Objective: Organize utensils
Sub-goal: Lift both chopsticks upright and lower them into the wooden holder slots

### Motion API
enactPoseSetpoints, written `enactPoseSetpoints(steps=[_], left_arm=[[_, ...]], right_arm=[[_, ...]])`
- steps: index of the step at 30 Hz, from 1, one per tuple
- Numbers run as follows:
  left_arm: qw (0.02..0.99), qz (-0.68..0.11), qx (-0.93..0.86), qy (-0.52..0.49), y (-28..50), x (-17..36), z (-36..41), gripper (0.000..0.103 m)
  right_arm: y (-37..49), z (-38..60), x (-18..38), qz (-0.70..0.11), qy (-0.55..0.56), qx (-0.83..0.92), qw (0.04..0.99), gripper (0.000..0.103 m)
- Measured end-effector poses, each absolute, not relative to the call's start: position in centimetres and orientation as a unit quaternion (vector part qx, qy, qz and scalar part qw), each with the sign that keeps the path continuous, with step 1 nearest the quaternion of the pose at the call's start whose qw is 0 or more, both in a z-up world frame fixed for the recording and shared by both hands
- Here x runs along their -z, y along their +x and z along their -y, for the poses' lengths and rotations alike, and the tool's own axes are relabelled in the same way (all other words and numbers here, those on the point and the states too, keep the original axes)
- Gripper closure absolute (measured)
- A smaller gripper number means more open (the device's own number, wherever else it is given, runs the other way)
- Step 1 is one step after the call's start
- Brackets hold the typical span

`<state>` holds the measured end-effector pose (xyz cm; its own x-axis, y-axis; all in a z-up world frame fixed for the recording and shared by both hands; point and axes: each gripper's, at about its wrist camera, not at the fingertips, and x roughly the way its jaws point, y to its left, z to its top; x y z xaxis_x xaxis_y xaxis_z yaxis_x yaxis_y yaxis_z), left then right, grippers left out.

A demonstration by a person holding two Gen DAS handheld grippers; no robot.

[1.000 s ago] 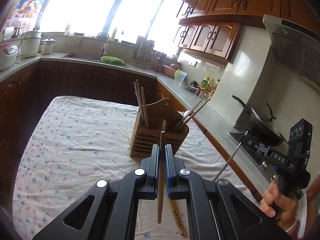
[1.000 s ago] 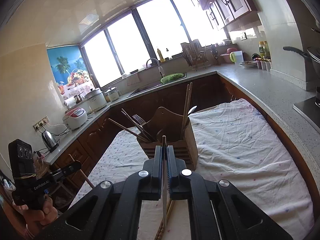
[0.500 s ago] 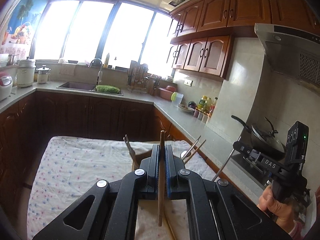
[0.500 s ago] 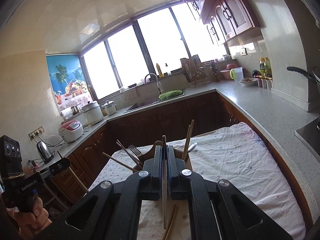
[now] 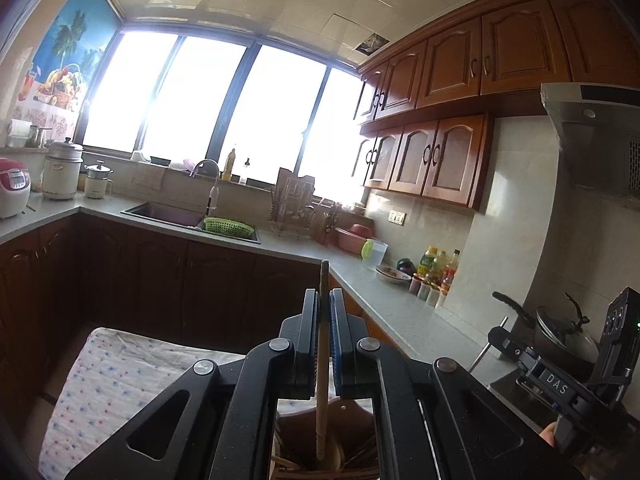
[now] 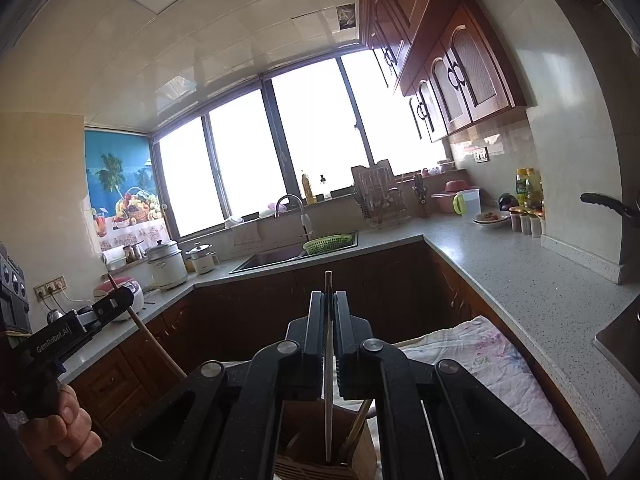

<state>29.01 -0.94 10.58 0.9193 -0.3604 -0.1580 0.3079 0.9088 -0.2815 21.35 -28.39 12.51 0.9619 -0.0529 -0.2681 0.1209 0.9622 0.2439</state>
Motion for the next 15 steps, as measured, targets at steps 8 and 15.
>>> enactPoseSetpoints(steps=[8,15], left_arm=[[0.97,-0.132,0.171,-0.108,31.6,-5.2,3.7,0.099],[0.968,-0.159,0.172,-0.091,32.5,-3.1,3.8,0.099]], right_arm=[[21.8,28.9,-7.4,-0.145,0.145,0.06,0.977,0.099],[22.4,28.9,-4.7,-0.188,0.151,0.053,0.969,0.098]])
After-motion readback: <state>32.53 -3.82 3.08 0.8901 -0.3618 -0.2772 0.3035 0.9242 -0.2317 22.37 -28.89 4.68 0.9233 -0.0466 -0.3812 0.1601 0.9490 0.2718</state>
